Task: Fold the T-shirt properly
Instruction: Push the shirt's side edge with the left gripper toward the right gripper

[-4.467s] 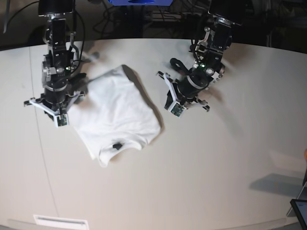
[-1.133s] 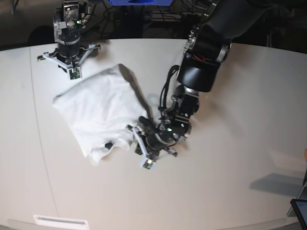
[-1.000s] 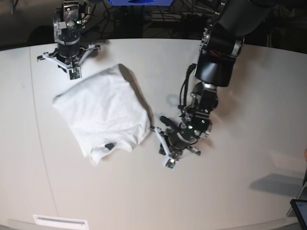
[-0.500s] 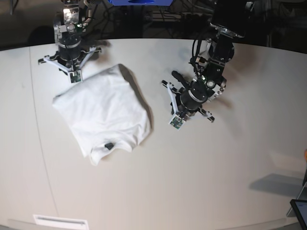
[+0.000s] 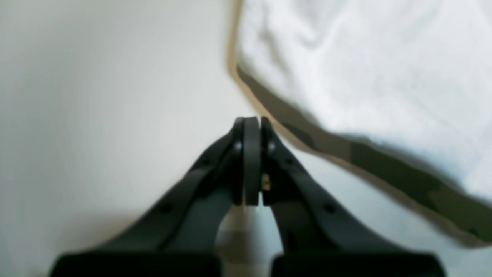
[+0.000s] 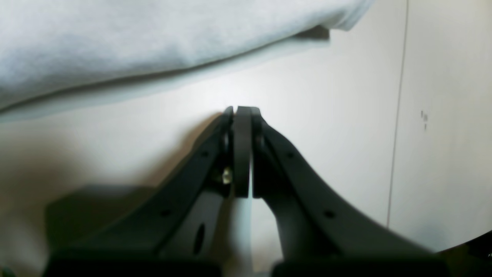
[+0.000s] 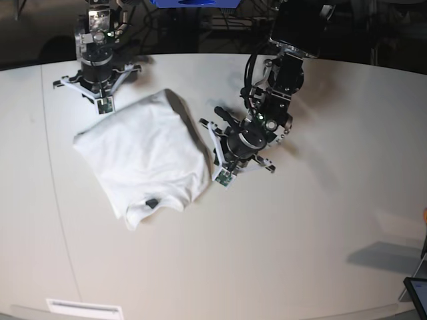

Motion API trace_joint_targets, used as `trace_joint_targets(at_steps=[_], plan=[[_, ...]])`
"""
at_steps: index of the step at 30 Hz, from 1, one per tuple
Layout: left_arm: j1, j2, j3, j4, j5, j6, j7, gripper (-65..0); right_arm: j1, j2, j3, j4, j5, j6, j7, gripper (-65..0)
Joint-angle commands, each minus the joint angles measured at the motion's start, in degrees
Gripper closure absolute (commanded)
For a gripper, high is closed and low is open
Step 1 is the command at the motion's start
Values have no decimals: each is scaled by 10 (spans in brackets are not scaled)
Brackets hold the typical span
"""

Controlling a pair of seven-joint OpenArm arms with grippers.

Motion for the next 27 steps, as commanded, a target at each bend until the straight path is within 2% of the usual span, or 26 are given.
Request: trace_joint_targets(at_steps=[1,7,12,15,20,27], plan=[[-17,9,-1,-1,-1,0,-11,0,-4,-1,1,6,-1,-1,-2,-3],[-38,27,0,-62,-1,0,-15,0,-4,-1,1,6,-1,-1,-2,-3],[-82,31,28,-126,-1,0,-20,0,-3,-1,1,6,-1,-1,-2,-3],[-104,40,40,-161,-2,0,-52,0,-3,-1,1,6,-1,-1,-2,-3],[-149,75,41,-248,-1,0,-65,0,-3,-1,1,6,-1,-1,-2,-3],[-219,119,41,-385,-1,0,-146,0,-5,-1,1,6,-1,-1,-2,-3]])
